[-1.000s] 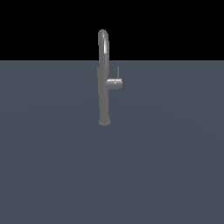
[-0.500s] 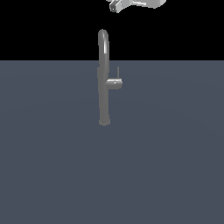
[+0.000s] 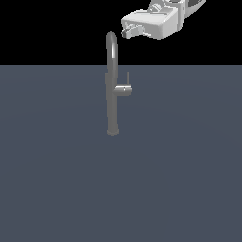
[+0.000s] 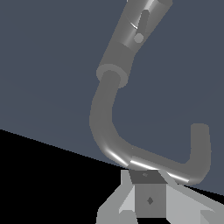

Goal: Turn on the faucet by rotating a designated handle.

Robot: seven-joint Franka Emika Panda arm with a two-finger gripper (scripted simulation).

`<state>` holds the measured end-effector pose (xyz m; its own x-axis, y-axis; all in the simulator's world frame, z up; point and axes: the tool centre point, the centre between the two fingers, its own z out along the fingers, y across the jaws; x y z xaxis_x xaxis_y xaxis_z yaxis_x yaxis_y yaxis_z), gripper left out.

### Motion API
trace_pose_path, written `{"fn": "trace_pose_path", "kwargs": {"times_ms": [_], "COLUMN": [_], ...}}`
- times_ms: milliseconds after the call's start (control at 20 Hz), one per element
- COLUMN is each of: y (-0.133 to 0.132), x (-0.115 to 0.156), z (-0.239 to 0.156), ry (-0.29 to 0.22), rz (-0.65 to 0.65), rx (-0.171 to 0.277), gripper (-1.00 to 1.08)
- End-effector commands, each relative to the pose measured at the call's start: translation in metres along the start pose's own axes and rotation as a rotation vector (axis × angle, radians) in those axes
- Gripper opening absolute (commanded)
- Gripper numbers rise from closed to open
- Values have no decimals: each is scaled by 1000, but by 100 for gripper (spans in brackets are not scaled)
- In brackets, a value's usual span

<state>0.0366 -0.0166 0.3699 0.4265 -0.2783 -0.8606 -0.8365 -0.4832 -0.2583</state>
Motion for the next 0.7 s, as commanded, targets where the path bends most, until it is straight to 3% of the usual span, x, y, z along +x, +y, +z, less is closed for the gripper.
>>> {"fn": "trace_pose_path", "kwargs": {"times_ms": [0,650], "y": [-6,-25], "x": [18,107], "z": [0,13], "ry": [-56,-319], "rz": [45,271], "rx": [45,268], "gripper": [-100,-100]}}
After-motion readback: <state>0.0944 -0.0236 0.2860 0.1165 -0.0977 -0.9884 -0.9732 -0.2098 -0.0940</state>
